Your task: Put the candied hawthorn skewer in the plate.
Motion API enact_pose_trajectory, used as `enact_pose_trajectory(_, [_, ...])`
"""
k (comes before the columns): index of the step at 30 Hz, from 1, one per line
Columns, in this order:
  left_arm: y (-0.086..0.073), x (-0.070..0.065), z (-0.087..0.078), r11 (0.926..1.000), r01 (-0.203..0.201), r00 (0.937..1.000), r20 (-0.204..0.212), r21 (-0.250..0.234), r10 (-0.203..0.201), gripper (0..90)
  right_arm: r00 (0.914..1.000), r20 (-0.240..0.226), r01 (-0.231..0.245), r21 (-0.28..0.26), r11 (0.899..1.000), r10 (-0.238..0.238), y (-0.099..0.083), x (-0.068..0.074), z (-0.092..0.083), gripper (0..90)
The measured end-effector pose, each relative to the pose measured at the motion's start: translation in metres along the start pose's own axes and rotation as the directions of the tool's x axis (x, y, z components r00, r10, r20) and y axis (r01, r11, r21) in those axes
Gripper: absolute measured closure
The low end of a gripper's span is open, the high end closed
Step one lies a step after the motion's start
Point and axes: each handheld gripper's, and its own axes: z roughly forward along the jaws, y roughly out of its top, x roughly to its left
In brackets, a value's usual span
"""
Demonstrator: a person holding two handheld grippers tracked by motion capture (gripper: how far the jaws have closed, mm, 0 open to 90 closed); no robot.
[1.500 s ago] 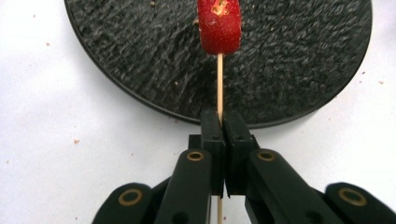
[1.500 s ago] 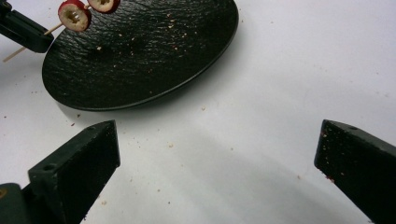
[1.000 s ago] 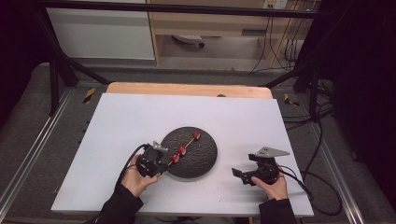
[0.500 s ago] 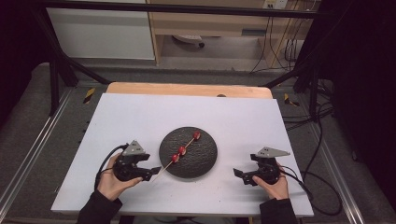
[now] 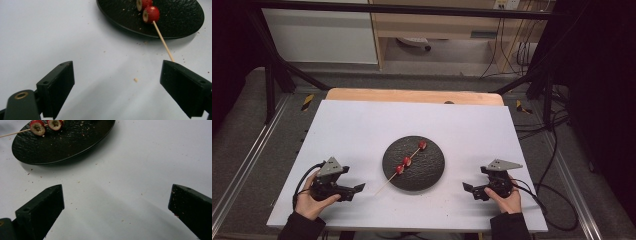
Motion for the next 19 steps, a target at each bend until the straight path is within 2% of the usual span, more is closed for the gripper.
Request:
enact_pose_trajectory(7, [-0.016, 0.007, -0.004, 0.9997, 0.025, 0.9996, -0.015, -0.001, -0.025, 12.1, 1.0000, 0.000, 0.001, 0.012, 1.000, -0.001, -0.005, -0.002, 0.001, 0.7])
enact_pose_trajectory(12, [-0.017, 0.008, -0.005, 0.9998, 0.017, 0.9998, -0.011, -0.005, -0.017, 12.1, 1.0000, -0.002, -0.002, 0.029, 1.000, 0.002, -0.008, -0.002, 0.002, 0.7])
enact_pose_trajectory(19, [-0.017, 0.008, -0.006, 0.9998, 0.016, 0.9998, -0.010, -0.008, -0.016, 12.1, 1.0000, -0.002, 0.003, 0.025, 1.000, -0.003, -0.008, -0.002, 0.001, 0.7])
